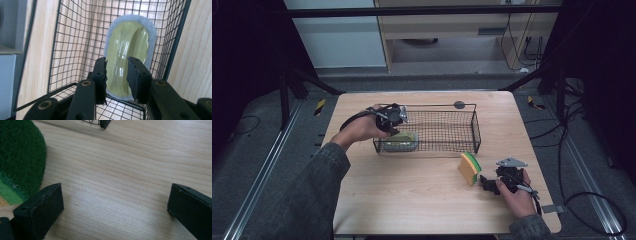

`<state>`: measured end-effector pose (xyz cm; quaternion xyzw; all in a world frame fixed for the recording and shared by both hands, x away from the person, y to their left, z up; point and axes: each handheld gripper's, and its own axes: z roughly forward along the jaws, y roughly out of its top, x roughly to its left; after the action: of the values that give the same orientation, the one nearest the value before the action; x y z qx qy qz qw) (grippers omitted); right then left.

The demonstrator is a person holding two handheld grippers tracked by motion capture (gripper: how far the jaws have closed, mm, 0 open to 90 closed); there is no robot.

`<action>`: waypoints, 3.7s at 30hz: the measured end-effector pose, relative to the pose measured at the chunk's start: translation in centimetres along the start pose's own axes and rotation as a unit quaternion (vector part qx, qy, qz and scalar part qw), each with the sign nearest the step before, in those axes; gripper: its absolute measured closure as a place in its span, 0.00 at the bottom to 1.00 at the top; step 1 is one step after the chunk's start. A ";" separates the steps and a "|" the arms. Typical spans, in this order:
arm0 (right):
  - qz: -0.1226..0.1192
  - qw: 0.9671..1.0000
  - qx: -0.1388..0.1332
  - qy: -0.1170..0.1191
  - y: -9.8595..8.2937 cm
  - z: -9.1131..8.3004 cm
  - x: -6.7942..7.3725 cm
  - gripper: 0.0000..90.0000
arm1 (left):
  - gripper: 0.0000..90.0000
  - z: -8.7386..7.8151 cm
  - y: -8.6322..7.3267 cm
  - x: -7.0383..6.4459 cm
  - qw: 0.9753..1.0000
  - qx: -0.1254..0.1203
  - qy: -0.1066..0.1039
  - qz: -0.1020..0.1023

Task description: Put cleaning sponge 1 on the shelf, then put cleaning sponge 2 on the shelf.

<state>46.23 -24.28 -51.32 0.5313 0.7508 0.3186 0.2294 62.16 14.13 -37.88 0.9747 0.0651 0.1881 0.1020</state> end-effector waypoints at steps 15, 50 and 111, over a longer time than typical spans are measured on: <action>0.000 1.000 0.000 0.000 0.0 0.0 0.0 0.01 | 0.75 -0.6 0.6 -0.3 1.000 -0.013 0.011 0.003; -0.005 1.000 0.009 0.005 0.1 -0.1 -0.1 0.02 | 0.09 -5.5 -1.5 -3.1 0.966 -0.166 0.081 -0.179; -0.095 0.974 0.187 0.082 12.3 -2.7 6.8 0.50 | 0.00 4.9 -15.0 -14.6 0.907 -0.185 0.030 -0.377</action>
<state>50.16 -15.63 -40.64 0.4632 0.8604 0.1912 0.0930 49.21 25.45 -50.87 0.8348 0.3947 0.1738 0.3423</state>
